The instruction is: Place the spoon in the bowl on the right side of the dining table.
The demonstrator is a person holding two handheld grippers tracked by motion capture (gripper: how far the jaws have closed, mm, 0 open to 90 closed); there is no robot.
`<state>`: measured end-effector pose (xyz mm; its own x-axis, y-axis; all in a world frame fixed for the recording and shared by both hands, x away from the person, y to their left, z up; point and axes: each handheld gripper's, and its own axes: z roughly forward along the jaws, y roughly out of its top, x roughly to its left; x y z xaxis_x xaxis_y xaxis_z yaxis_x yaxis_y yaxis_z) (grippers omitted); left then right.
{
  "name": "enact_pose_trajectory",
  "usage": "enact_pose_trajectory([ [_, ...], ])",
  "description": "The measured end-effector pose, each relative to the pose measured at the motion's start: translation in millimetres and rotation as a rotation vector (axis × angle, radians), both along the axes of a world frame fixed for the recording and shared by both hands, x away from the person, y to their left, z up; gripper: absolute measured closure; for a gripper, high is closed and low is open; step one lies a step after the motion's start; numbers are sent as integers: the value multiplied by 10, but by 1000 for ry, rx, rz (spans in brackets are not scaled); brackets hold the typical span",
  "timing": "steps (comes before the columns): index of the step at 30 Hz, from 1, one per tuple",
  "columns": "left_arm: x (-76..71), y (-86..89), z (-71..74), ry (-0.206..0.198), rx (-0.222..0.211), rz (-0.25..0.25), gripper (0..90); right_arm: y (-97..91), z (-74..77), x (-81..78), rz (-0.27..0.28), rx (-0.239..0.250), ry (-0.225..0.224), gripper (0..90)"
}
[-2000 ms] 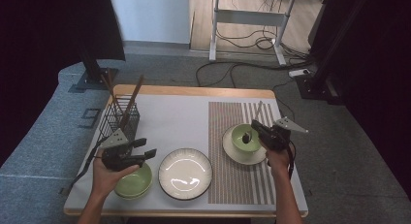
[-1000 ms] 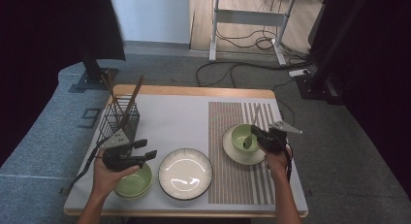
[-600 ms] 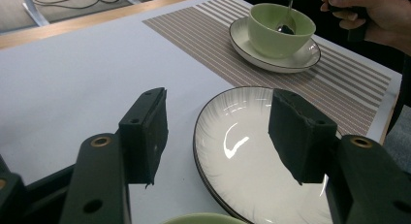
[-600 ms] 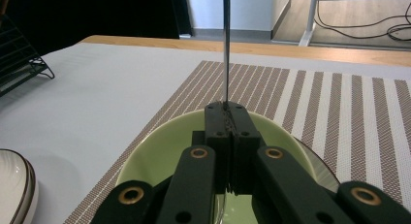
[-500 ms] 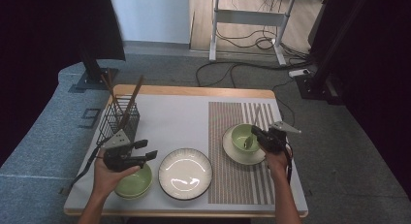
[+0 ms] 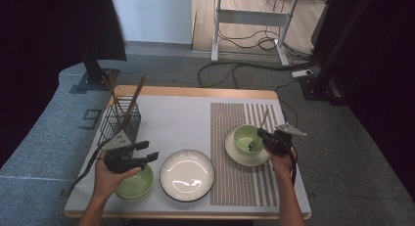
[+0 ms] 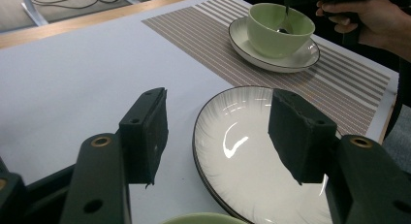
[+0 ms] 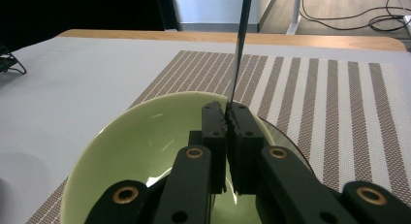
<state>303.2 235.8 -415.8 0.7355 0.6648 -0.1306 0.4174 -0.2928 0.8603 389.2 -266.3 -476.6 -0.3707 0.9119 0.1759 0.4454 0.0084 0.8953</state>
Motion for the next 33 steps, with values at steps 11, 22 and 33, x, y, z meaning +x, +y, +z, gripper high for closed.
enact_pose_trajectory([
  [11,-2,0,0,8,2,-6,394,-64,-8,6,-46,-29,-19,827],
  [22,-3,-3,-2,8,3,-9,394,-106,-27,10,-77,-33,-20,804],
  [33,-5,2,0,6,5,-7,394,-157,-73,28,-89,-18,14,766],
])
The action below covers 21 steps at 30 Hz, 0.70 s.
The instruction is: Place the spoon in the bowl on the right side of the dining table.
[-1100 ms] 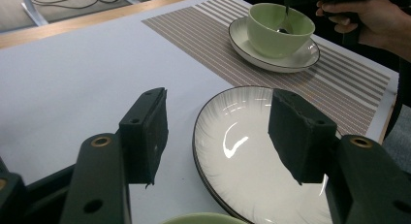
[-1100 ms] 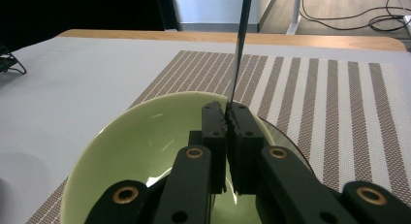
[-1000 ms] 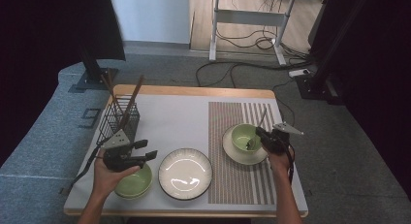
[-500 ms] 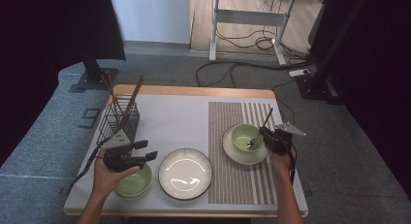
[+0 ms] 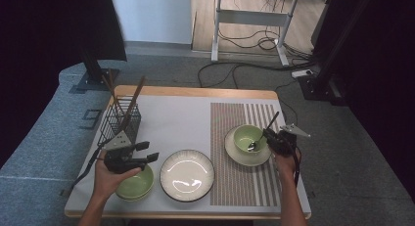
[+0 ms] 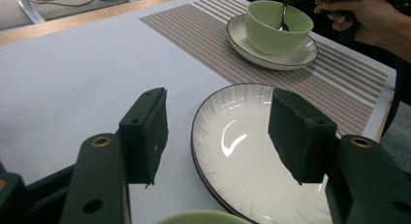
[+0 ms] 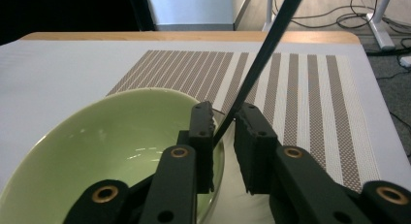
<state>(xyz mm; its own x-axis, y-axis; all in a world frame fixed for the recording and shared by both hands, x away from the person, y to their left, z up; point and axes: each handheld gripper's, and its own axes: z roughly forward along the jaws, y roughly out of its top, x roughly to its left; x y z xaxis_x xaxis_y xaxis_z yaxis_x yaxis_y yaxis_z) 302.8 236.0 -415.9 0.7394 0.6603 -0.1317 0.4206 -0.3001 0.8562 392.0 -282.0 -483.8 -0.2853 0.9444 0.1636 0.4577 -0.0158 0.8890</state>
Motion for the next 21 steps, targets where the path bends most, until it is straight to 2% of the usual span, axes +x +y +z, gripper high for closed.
enact_pose_trajectory([
  [21,-5,21,8,-3,-4,4,394,-57,-31,-13,-1,36,12,693],
])
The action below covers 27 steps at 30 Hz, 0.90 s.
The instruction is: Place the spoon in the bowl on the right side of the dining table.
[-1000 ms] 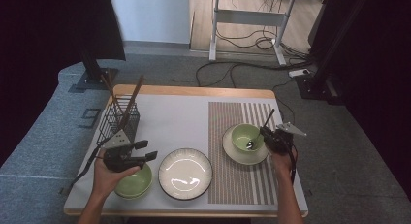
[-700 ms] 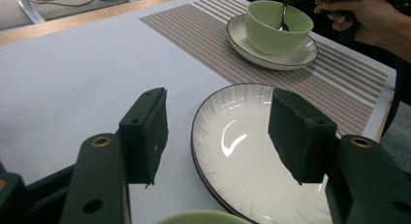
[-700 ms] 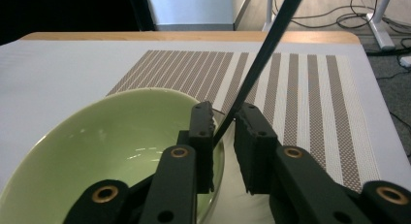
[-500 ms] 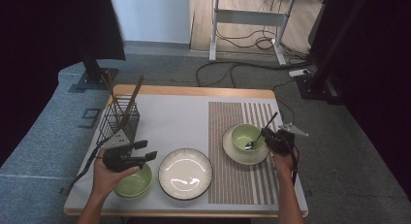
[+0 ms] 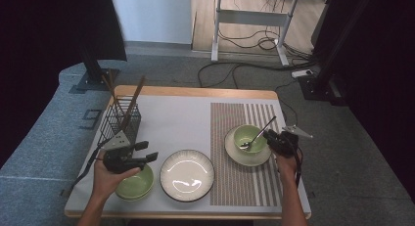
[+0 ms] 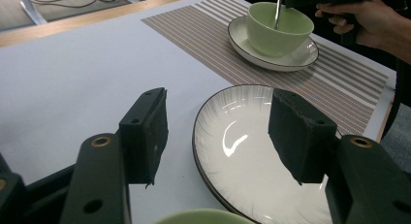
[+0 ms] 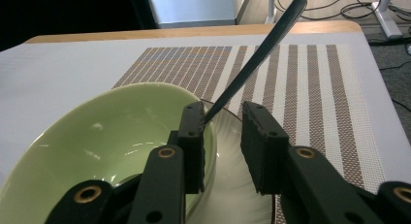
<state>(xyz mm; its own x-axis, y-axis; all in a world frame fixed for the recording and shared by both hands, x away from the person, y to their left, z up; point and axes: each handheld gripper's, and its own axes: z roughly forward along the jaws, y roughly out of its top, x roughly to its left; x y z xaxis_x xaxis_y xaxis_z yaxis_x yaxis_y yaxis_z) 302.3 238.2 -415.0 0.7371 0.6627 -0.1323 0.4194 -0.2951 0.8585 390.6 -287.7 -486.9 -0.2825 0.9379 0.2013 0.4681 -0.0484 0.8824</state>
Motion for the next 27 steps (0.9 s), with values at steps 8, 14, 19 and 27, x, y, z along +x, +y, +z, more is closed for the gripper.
enact_pose_trajectory([
  [8,-2,42,30,-12,-14,18,392,37,57,-65,-2,-8,-14,590],
  [14,1,74,48,-17,-31,28,388,103,125,-156,24,9,-33,543],
  [19,12,99,62,-20,-38,33,387,211,186,-223,71,-1,-46,513],
  [27,45,133,88,-18,-42,42,386,432,245,-307,183,-6,-49,476],
])
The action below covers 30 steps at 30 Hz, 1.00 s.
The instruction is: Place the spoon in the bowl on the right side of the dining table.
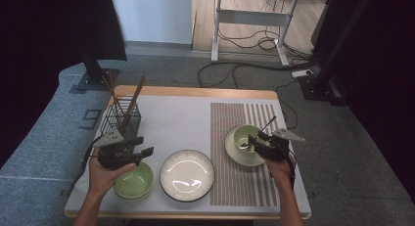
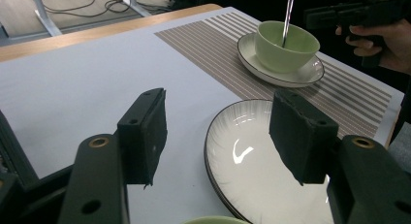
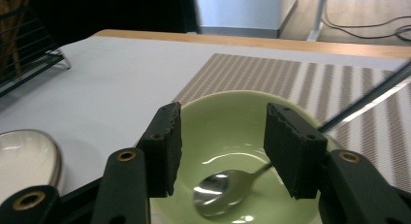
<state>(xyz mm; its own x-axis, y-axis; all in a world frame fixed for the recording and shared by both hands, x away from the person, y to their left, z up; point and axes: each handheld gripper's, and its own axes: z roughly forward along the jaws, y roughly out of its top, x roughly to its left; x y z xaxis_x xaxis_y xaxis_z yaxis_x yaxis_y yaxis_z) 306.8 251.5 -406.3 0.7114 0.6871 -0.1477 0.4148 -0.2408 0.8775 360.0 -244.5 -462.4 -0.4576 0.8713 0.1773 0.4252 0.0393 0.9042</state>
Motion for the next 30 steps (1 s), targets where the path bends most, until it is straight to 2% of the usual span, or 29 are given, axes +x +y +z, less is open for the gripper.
enact_pose_trajectory([
  [8,36,91,67,-11,-15,12,386,212,23,-79,83,-13,-2,452],
  [17,105,237,178,-22,-33,42,387,476,5,-94,164,-44,10,442],
  [24,191,366,241,-20,-49,76,389,575,-20,-97,185,-60,14,441],
  [30,266,471,278,-14,-63,99,391,569,-14,-95,178,-64,13,442],
])
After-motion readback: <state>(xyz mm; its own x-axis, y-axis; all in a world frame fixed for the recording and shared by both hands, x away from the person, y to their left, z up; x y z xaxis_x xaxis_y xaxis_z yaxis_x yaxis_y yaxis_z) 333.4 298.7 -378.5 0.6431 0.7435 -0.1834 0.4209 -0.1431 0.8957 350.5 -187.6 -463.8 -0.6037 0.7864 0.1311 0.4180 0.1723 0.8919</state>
